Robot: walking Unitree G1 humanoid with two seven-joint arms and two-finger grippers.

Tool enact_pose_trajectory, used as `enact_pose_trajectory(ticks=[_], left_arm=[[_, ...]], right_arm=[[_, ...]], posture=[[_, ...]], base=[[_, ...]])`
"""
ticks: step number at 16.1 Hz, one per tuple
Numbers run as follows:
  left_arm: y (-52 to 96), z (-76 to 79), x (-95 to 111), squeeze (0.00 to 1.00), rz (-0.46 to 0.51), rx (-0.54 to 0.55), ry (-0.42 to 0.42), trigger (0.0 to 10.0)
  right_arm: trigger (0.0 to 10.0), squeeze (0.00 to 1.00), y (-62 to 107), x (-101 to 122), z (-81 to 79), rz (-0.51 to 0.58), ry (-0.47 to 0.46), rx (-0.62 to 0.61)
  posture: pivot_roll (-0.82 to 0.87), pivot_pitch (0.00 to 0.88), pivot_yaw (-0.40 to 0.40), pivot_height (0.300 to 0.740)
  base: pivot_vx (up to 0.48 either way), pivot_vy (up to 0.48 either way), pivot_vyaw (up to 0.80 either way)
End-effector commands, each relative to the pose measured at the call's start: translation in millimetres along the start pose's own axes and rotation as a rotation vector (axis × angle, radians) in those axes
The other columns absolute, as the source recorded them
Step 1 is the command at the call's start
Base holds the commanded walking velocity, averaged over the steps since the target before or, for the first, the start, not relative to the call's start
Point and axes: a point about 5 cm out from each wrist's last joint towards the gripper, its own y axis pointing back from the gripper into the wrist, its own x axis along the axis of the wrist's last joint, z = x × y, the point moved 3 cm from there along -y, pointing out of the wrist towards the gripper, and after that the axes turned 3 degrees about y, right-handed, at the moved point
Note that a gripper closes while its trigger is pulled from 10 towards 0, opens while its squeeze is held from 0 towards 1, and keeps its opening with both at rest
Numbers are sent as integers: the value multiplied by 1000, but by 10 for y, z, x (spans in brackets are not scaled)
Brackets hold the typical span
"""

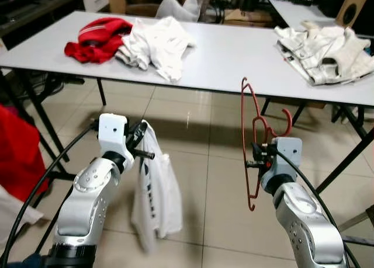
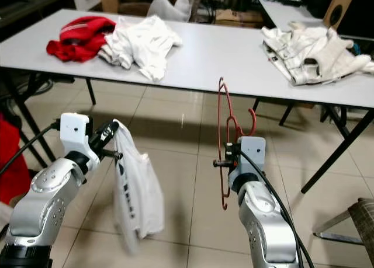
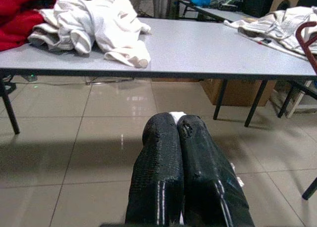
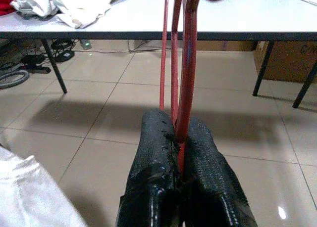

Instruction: Hang hanger

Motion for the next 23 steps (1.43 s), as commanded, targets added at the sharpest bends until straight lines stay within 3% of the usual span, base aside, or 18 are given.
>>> enact_pose_trajectory(ticks=[1,8,11,14,23], left_arm=[[-38,7,100,0,37,-15,7,10000],[-46,-30,137,0,50,-10,15,10000],[-47,-35,140,0,49,-12,12,10000],[-42,-33,138,0,48,-13,12,10000],[-50,-37,174,0,60,-16,7,10000]], right_arm=[[10000,0,-7,82,11,30,4,3],[10000,0,-25,45,-66,6,50,57],[10000,0,-28,54,-76,12,59,61],[10000,0,-30,89,-58,38,21,59],[10000,0,-33,196,-144,100,71,135]], posture=[[-112,0,-11,740],[-108,0,-15,740],[-104,0,-14,740],[-106,0,-14,740],[-103,0,-29,740]], base=[[394,0,0],[422,0,0],[430,0,800],[430,0,0],[430,0,0]])
